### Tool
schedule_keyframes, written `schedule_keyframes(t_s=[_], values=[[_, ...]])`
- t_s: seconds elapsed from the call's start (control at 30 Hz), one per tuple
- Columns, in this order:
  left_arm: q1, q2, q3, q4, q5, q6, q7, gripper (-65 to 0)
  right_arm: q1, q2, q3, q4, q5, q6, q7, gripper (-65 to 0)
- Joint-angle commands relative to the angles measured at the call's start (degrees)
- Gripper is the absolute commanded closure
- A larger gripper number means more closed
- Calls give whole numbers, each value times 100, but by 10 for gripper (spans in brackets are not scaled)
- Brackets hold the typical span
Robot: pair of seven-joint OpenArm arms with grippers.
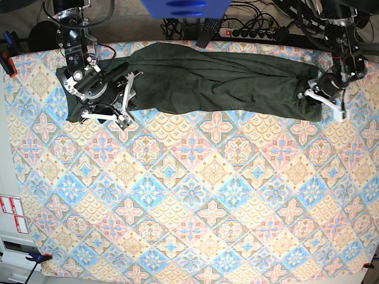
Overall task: Fold the T-shirt properly
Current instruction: 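Fold the shirt end with the left gripper toward the middle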
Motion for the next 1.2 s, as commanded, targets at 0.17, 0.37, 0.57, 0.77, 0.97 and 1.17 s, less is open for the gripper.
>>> schedule_keyframes(t_s=[0.17,0.37,0.57,0.77,0.97,1.17], values=[[-239,-310,-86,73,324,-8,-487,0,34,41,32,81,3,-9,74,-232],[-327,-486,-86,82,403,-8,-619,0,34,49,32,90,3,-9,92,-232],[219,-336,2,1040,359,-8,-567,0,34,49,41,90,-6,-9,92,-232],[632,367,389,2350,368,-8,-145,0,34,67,208,90,-24,-9,100,-232],[623,1158,485,2842,368,-8,365,0,34,67,665,90,-6,-9,100,-232],[614,1598,986,2842,412,27,418,0,25,67,938,90,-6,-9,100,-232]])
